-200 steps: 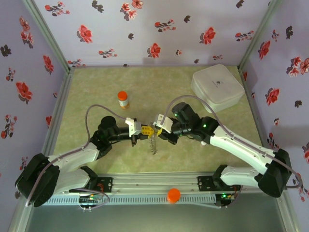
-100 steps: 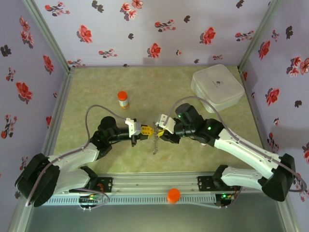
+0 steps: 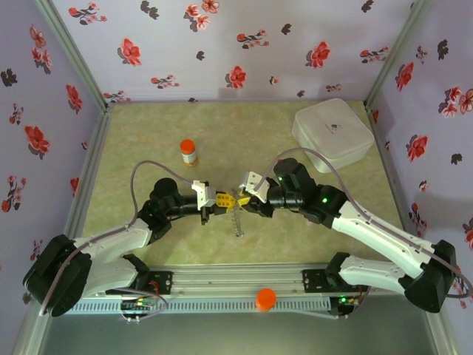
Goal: Put the keys on the keyring
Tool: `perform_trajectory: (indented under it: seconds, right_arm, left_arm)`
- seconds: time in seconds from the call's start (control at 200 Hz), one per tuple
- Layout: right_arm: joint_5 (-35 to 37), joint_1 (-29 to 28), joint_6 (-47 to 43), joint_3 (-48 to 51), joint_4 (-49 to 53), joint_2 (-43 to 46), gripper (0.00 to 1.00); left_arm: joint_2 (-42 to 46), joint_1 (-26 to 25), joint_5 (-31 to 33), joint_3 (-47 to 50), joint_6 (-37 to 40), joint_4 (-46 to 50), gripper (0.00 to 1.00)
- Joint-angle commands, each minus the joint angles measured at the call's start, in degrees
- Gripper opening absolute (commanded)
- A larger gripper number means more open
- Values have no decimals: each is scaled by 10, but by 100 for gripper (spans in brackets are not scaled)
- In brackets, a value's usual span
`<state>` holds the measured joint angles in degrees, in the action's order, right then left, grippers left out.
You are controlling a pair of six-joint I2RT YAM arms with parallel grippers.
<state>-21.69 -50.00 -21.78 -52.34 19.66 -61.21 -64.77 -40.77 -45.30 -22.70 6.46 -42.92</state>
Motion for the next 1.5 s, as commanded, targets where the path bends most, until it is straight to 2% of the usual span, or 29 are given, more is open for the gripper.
perform_trajectory:
  seconds: [0.0, 0.29, 0.535, 0.55, 0.605, 0.645, 0.77, 0.975, 1.285, 1.495]
  right_arm:
    - [-22, -4, 14, 2, -23, -11, 23]
    - [-33, -3, 9, -5, -11, -27, 17]
    - [-48, -4, 3, -14, 0, -37, 0]
    - [-49, -4, 2, -15, 1, -37, 0]
    - [-48, -4, -2, -19, 9, -38, 0]
    - [-42, -4, -8, -24, 19, -37, 0]
    - [-12, -4, -45, -60, 90, -44, 0]
    - [29, -10, -86, -117, 185, -85, 0]
    - [40, -30, -98, -154, 196, -126, 0]
    - [17, -35, -93, -168, 185, -132, 0]
  left_arm:
    - [-1, -2, -18, -3, -6, -40, 0]
    - [-1, -2, -18, -4, -7, -40, 0]
    - [0, -2, -10, -2, -9, -40, 0]
    - [0, -2, -7, -2, -10, -39, 0]
    - [0, -2, 5, -2, -11, -34, 16]
    - [-1, -2, 16, -4, -6, -22, 20]
    - [-1, -3, 26, -22, 32, 57, 20]
    - [0, -3, 24, -32, 50, 95, 18]
    - [1, -3, 18, -33, 52, 95, 18]
    - [6, -4, 17, -34, 58, 102, 13]
